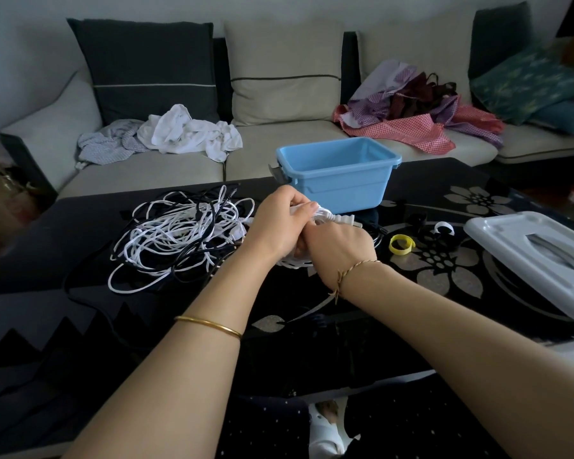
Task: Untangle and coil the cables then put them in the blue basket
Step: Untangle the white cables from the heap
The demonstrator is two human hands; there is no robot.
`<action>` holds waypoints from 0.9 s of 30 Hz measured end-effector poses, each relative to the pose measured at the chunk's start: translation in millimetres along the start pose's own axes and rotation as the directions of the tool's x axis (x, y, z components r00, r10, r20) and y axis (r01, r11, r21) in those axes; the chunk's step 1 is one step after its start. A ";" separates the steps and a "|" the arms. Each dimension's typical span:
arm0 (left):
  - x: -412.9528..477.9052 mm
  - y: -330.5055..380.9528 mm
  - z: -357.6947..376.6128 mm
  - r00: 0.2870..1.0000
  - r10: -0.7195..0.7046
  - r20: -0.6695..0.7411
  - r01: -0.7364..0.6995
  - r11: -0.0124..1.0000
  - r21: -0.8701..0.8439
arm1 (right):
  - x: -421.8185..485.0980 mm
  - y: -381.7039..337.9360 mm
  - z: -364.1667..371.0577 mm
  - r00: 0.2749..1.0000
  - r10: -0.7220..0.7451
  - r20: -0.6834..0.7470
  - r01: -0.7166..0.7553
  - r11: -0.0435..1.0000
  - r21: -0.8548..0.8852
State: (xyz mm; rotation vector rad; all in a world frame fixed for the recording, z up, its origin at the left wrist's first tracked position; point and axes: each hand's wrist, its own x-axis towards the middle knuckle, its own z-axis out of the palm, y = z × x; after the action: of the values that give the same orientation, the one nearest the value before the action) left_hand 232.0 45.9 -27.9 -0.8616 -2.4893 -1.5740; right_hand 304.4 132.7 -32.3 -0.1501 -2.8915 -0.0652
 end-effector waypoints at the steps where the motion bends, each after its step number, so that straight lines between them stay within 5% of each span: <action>1: 0.2 -0.1 -0.5 1.000 0.006 -0.012 -0.006 1.000 -0.002 | -0.7 -1.1 -1.0 0.999 -0.007 -0.033 0.006 0.999 -0.032; 9: 3.1 -6.7 -6.3 0.997 -0.040 -0.062 0.035 0.997 -0.075 | -3.5 -2.6 -16.0 0.956 -0.059 -0.288 0.039 0.996 -0.074; 13: 1.4 -5.4 -9.0 0.995 -0.078 -0.061 0.069 0.988 -0.138 | 0.8 -4.6 -10.7 0.972 -0.027 -0.233 -0.002 0.992 -0.124; 20: -2.9 0.7 -11.2 0.997 -0.072 0.016 0.074 0.974 -0.215 | 5.3 10.5 -12.8 0.932 0.008 -0.362 -0.021 0.999 -0.033; 27: -4.4 -0.9 -8.3 0.998 -0.037 0.054 0.047 0.977 -0.207 | 10.2 28.4 -15.9 0.923 0.152 -0.354 0.041 0.875 0.483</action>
State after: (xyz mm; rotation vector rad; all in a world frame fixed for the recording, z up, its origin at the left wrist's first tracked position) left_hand 233.4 36.7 -26.2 -0.8880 -2.4219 -1.8768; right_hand 301.4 160.9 -13.5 -0.1128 -2.4156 0.5741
